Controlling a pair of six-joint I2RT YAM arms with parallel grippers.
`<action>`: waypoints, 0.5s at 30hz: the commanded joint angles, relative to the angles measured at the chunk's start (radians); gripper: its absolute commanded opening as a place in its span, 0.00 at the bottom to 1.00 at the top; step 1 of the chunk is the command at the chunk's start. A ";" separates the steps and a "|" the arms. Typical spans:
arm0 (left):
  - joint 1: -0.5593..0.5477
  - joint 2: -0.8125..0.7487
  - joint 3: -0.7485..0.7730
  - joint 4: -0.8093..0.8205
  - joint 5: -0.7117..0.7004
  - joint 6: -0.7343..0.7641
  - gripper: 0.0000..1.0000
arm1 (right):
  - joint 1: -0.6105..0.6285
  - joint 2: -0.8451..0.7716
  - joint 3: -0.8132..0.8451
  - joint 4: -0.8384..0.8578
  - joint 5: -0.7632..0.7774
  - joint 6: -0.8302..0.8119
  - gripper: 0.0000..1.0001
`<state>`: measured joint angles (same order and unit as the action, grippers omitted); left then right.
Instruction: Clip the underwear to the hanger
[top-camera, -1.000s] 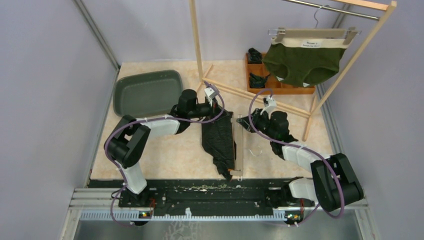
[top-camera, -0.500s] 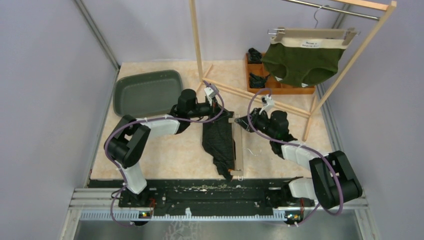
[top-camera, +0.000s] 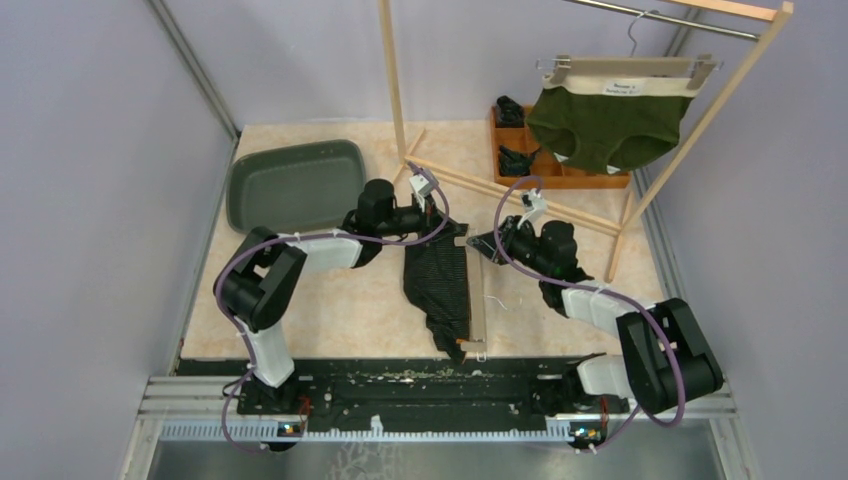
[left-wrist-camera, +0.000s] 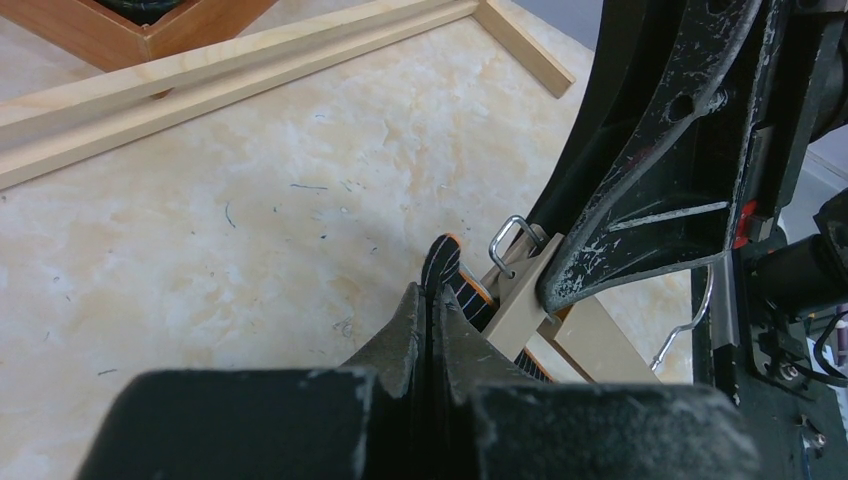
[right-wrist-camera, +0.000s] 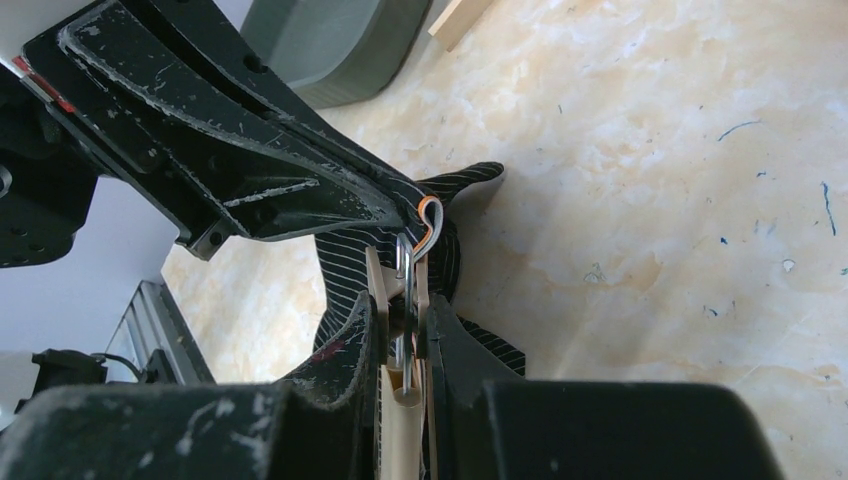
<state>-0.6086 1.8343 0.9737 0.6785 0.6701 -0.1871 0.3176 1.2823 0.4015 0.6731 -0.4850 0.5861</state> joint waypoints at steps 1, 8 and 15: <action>0.006 0.007 0.032 0.059 0.011 -0.009 0.00 | -0.002 -0.005 0.031 0.075 -0.023 -0.035 0.00; 0.007 -0.008 0.030 0.052 0.005 -0.005 0.00 | -0.002 -0.008 0.032 0.065 -0.009 -0.031 0.00; 0.011 -0.014 0.007 0.060 0.000 -0.006 0.00 | -0.002 -0.032 0.026 0.047 0.020 -0.033 0.00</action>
<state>-0.6056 1.8347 0.9737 0.6891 0.6697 -0.1883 0.3176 1.2819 0.4011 0.6708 -0.4759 0.5865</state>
